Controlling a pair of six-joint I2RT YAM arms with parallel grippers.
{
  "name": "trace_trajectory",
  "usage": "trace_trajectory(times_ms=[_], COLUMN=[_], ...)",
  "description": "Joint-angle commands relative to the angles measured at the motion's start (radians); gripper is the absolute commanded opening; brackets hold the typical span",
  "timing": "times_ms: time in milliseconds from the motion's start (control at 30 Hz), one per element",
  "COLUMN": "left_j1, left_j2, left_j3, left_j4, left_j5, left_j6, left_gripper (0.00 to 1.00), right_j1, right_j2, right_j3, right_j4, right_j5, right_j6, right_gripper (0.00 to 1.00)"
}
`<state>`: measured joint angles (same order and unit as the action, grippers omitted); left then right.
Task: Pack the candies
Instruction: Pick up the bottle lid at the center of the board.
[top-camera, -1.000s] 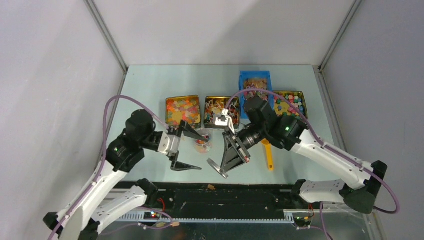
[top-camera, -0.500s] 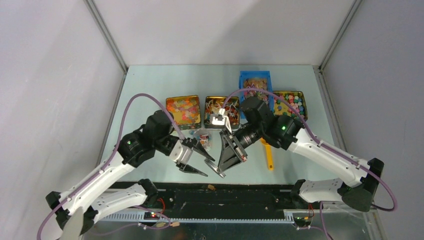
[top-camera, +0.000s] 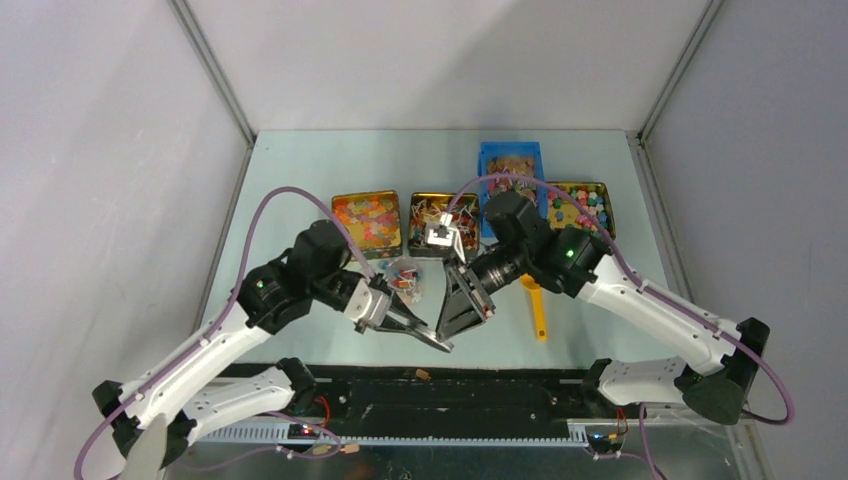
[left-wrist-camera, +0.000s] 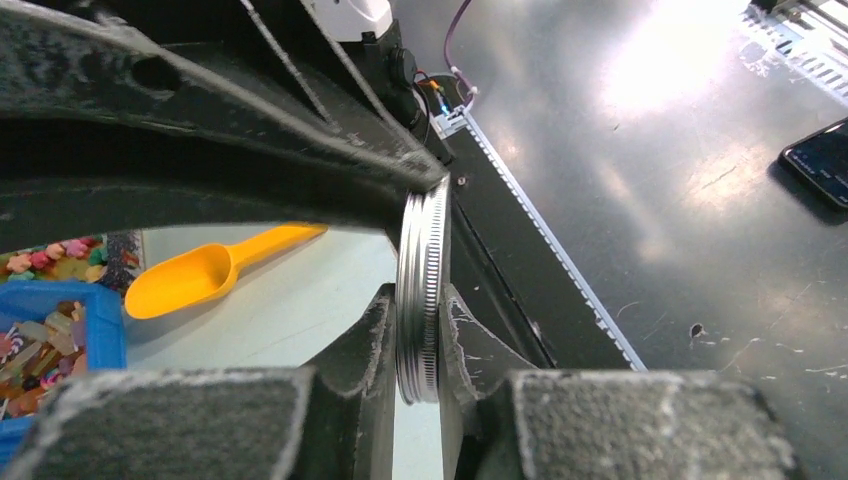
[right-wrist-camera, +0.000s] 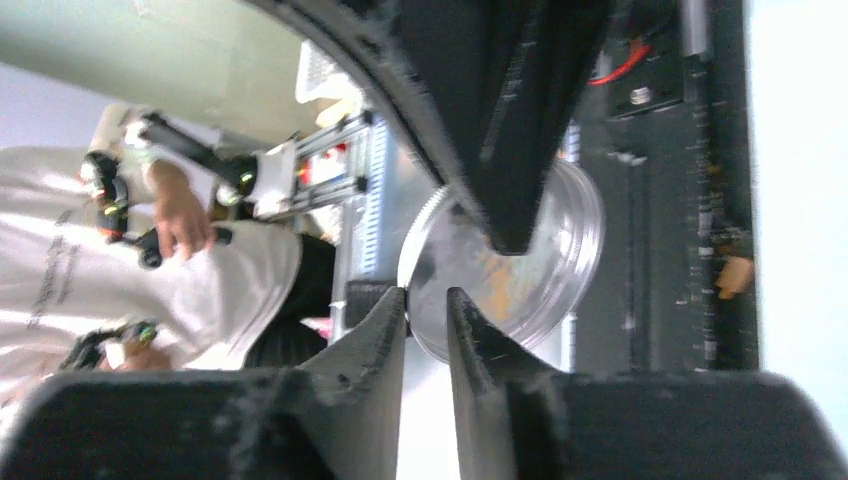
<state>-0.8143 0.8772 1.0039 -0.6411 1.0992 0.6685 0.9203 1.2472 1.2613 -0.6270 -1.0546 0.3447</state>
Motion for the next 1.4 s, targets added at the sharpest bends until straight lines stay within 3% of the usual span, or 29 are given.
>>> trace_trajectory(times_ms=[0,167,267,367,500,667,867,1000,1100,1367], left_j1=[-0.012,-0.011,-0.012,-0.013,-0.011,-0.011,-0.006,0.040,0.144,0.406], left_j2=[-0.018,-0.056,-0.072,-0.078,-0.126,-0.222,-0.262,-0.230,-0.208,-0.179], left_j3=[0.025,-0.029,-0.055,-0.072,-0.118,-0.194,-0.166,-0.107,-0.104,-0.213], left_j4=[0.052,0.219,0.304,0.377,0.487,0.627,0.587,0.477,0.422,0.541], left_j5=[-0.017,-0.168,-0.344,-0.555,-0.778,-1.045,-1.336,-1.271,-1.168,-0.708], left_j6=[-0.048,-0.214,-0.386,-0.536,-0.686,-0.790,-0.932,-0.991,-1.068,-1.273], left_gripper=[0.02,0.02,0.01,0.00,0.00,0.00,0.00,0.00,0.00,0.00], right_j1=[-0.072,-0.115,-0.139,-0.168,-0.177,-0.150,-0.089,-0.113,-0.160,-0.287], right_j2=[-0.047,-0.161,-0.203,-0.224,-0.231,-0.246,-0.158,-0.108,-0.078,-0.053], right_j3=[0.037,0.037,0.037,0.037,0.019,-0.075,-0.114,-0.114,-0.116,-0.164], right_j4=[0.006,0.028,0.010,-0.020,-0.012,0.208,0.398,0.390,0.360,0.464], right_j5=[0.223,0.477,0.692,0.798,0.881,0.867,0.806,0.770,0.723,0.502], right_j6=[-0.005,0.049,0.104,0.221,0.385,0.593,0.604,0.532,0.491,0.440], right_gripper=[0.33,0.73,0.84,0.98,1.00,1.00,1.00,0.99,0.99,0.98])
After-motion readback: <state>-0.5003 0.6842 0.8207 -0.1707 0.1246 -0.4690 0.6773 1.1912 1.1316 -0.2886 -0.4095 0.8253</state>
